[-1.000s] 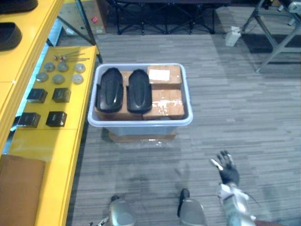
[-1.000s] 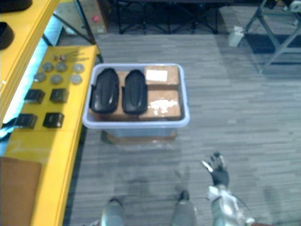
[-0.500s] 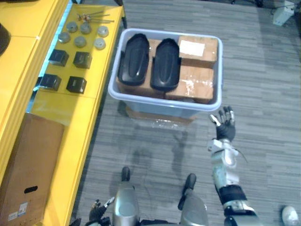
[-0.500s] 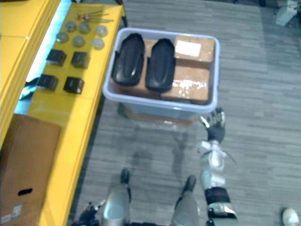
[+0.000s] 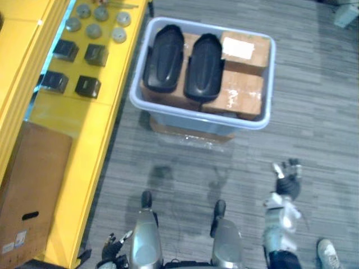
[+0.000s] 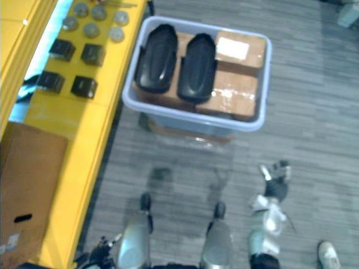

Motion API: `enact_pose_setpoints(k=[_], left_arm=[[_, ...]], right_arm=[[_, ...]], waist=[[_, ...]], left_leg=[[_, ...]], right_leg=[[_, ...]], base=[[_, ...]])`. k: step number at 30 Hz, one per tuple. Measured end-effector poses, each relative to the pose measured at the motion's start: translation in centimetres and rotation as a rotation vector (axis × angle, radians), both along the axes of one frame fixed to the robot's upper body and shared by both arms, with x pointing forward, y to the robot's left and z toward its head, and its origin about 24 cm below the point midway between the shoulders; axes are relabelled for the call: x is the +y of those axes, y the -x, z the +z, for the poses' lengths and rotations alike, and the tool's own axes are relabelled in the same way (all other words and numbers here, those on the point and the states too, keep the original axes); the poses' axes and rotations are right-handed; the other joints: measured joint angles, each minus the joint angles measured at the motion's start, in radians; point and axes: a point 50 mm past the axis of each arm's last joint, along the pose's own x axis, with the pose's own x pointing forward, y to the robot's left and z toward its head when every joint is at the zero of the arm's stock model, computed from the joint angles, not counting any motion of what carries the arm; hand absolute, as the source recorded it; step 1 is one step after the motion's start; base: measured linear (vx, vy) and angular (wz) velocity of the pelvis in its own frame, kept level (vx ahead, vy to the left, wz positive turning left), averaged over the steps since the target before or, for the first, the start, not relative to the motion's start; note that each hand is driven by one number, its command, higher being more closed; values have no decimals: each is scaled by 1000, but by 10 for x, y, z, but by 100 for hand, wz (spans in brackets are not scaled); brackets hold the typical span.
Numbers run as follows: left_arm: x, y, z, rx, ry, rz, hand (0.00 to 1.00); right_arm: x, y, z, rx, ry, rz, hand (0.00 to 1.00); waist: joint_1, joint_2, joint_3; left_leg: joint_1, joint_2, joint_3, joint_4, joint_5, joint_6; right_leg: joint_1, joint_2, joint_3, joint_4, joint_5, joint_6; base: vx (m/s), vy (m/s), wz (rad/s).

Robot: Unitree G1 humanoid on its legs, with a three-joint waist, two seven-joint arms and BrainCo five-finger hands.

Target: Walk over and take plastic housings, then place them on the shelf

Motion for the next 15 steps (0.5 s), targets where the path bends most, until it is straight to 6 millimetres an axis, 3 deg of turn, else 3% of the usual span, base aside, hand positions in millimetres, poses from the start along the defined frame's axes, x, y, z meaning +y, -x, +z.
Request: enact_pose_setpoints(k=[4,10,15], left_arm=[[-10,-5,-4,12,34,-43,0],[-21,-3,-8,12,99,-39,0],[-29,-14,-6,-21,123,-82,0]], right_arm=[[-32,-34,84,-135,136,-40,0],[-45,-47,102,-29,198,-25,0],[-55,-58,142,15,287,12,0]], waist=[[7,70,34],[14,91,38],[18,137,48]], left_leg=[[-34,-26,-28,-8,14,5],[-35,-64,-43,-68,61,10],[-62,-77,-55,-64,70,14]], right_leg=[[-40,-28,-20,71,-34,8],[-65,-68,-34,104,-43,17],[-80,-84,-52,118,-44,18]], base=[[-120,2,27],[-40,-7,18],[-21,-2,12]])
